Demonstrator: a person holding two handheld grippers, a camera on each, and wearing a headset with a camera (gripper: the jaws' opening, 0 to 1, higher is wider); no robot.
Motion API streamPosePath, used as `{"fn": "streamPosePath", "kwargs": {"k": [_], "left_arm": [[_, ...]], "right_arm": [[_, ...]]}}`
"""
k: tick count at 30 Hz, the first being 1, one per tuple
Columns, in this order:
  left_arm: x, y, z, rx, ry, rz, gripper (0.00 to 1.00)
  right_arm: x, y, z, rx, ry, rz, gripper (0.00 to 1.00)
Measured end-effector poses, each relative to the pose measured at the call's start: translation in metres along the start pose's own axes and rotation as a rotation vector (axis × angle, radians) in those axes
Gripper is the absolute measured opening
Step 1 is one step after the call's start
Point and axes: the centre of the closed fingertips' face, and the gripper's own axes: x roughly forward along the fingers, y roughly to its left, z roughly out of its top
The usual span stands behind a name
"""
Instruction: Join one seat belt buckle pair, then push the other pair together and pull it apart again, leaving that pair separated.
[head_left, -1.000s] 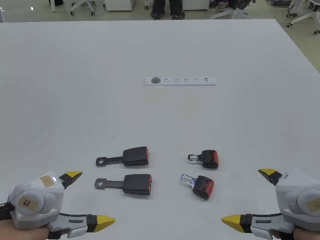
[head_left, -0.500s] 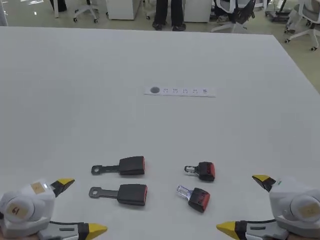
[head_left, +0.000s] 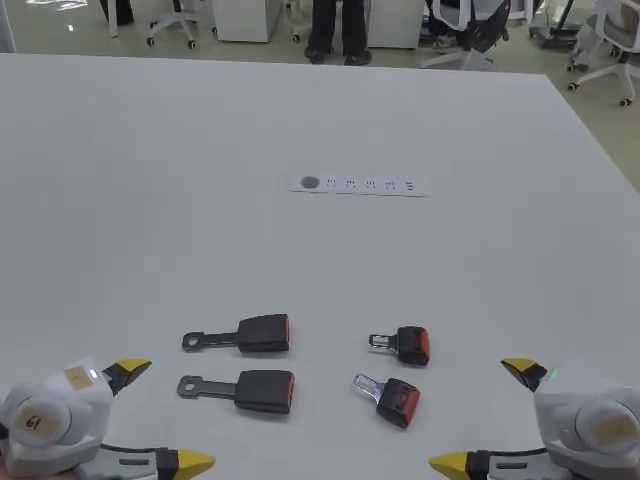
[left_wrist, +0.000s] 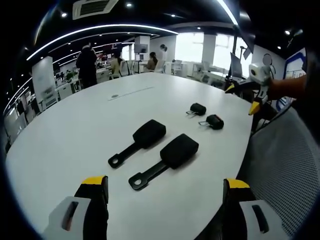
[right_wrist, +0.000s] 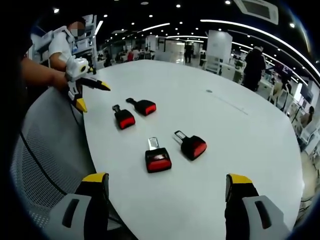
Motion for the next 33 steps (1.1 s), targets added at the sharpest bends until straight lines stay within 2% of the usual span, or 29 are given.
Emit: {"fn": "streamPosePath", "kwargs": {"k": [19,23,33], "left_arm": [[0.0008,-0.0003,-0.0011,0.000,0.001,-0.002,0.95],[0.0008,-0.0045,0.0006,0.004,0.003,-0.004,0.95],[0.0011,-0.0015,-0.0023,0.002,0.006,-0.006,0.94]], "right_arm": [[0.0008,0.0022,0.0011,-0.002,0.005,0.001,0.97],[0.0027,0.0028,0.0009,-0.003,0.006,0.002,0.97],[0.0019,0.0004,0.0018,-0.002,0.008,-0.004,0.96]]}}
